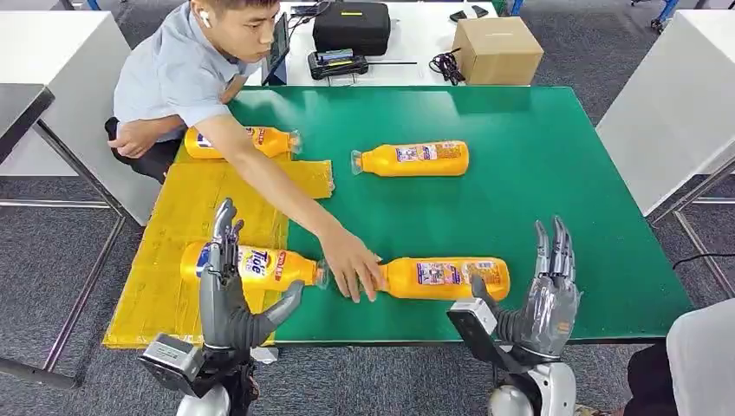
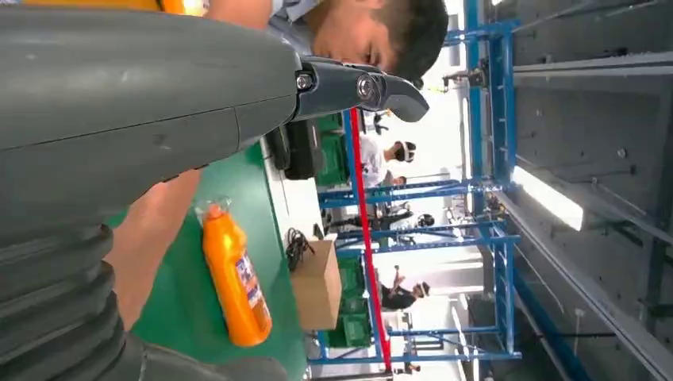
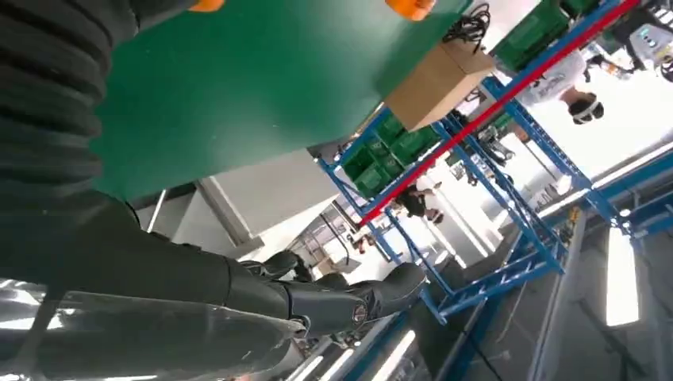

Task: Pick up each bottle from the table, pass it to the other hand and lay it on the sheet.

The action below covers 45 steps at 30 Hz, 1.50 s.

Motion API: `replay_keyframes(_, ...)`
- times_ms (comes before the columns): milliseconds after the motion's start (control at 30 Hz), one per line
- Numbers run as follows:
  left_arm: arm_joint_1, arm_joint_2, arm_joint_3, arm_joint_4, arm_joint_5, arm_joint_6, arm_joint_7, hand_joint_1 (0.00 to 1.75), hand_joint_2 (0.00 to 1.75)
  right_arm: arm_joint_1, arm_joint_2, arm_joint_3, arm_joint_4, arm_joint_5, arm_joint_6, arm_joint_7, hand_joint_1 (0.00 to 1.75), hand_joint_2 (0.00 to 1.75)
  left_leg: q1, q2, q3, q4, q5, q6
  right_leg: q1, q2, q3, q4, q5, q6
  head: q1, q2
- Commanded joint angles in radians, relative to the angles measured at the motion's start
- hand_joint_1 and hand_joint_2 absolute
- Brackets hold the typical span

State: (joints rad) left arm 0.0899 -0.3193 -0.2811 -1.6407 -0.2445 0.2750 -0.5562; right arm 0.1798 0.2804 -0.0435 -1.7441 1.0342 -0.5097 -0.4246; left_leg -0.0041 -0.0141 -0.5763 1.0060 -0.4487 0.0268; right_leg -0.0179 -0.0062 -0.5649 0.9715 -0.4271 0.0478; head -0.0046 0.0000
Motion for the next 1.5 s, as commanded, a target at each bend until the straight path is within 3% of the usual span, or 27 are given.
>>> replay_keyframes(33,0.010,-0.002,-0.032,0.032,0.001,0.003,0.005,0.00,1.75,-0.011,-0.046,0.024,0.064,0.000,-0.008,0.006,0.00,1.75,0.001,0.001,0.002,-0.001,-0.001,-0.001,0.001,0.001,0.003,-0.002,0.000,-0.002,0.000,0.000)
replay_keyframes(1267,0.010,-0.002,-0.032,0.032,0.001,0.003,0.005,0.00,1.75,-0.011,-0.046,0.024,0.064,0.000,-0.008,0.006,0.00,1.75,0.001,0.002,0.003,0.000,-0.001,-0.002,0.002,0.001,0.003,-0.001,0.000,-0.002,0.000,0.000)
replay_keyframes(1300,0.012,-0.004,-0.036,0.045,0.019,-0.042,0.131,0.00,1.75,-0.028,-0.162,0.125,0.138,0.126,0.118,0.132,0.00,1.75,0.001,0.001,0.003,-0.001,-0.001,-0.001,0.001,0.001,0.002,-0.001,0.000,-0.002,0.000,0.000)
replay_keyframes(1333,0.018,-0.007,-0.045,0.011,0.014,-0.046,0.180,0.00,1.75,-0.094,-0.151,0.202,0.226,0.365,0.295,0.211,0.00,1.75,0.001,0.001,0.002,-0.001,0.000,-0.001,0.001,0.001,0.002,-0.001,0.000,-0.001,0.000,0.000)
replay_keyframes(1400,0.021,-0.004,-0.062,-0.005,0.013,-0.039,0.192,0.00,1.75,-0.168,-0.150,0.269,0.381,0.356,0.184,0.260,0.00,1.75,0.002,0.008,0.004,-0.001,-0.001,-0.001,0.002,0.007,0.002,-0.003,0.002,-0.001,0.000,0.000)
replay_keyframes(1500,0.021,0.004,-0.076,-0.014,0.026,-0.038,0.182,0.00,1.75,-0.172,-0.173,0.311,0.351,0.315,0.149,0.284,0.00,1.75,0.002,0.012,0.003,-0.001,-0.001,-0.001,0.002,0.009,0.001,-0.002,0.002,-0.002,0.000,0.000)
